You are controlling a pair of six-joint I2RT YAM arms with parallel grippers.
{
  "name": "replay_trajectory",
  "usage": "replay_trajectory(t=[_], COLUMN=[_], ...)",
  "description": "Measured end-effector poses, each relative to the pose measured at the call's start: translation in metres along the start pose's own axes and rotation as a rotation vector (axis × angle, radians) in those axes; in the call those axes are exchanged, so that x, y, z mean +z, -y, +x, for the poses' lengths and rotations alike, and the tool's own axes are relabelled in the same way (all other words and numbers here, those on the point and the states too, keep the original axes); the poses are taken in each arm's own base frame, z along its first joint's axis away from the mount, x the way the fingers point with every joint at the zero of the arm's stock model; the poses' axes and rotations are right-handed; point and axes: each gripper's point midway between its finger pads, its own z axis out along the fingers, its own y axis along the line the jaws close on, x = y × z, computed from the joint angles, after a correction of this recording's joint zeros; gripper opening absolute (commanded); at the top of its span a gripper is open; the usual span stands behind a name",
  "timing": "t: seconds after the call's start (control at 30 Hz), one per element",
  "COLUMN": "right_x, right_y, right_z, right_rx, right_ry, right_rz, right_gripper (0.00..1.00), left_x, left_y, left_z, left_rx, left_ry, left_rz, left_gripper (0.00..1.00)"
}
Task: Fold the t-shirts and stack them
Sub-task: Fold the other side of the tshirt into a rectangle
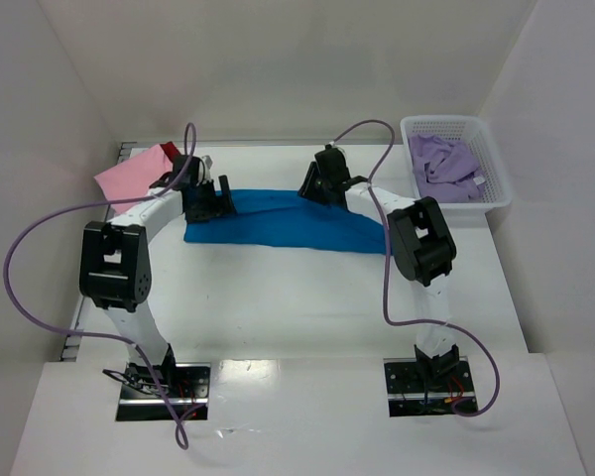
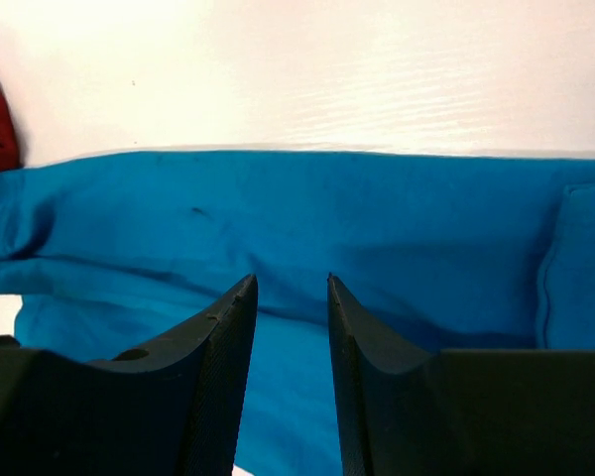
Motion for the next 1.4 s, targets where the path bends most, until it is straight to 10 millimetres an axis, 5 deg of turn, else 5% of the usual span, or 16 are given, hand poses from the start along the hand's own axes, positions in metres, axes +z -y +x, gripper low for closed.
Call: replay_trajectory(t=[0.5, 0.83, 1.03, 1.23, 1.4], right_x=[-0.009, -0.009, -0.009, -0.015, -0.030], right_y=[0.008, 0.013, 0.015, 0.017, 0.011], right_z=[0.010, 0.017, 0.018, 0.010, -0.007], right_rx=[0.000, 0.000, 0.000, 0.005, 0.011], right_ry=[-0.020, -0.033, -0.035, -0.013, 0.028], right_rz=[0.013, 0.023, 0.027, 0.034, 0.020], right_gripper=[0.41, 0.41, 0.44, 0.44, 0.49], left_x=[0.043, 0.039, 0.051, 0.062, 0.054], left_y=[-0.017, -0.007, -0.016, -0.036, -0.034], left_z=[-0.007, -0.057, -0.062, -0.066, -0.098], left_rx=[-0.038, -0.026, -0.038, -0.067, -0.059], left_ry=[-0.015, 0.100, 0.100, 0.092, 0.160], left_rz=[-0.043, -0.011, -0.021, -0.045, -0.022], left_gripper=[0.96, 0.96, 0.96, 0.96, 0.97])
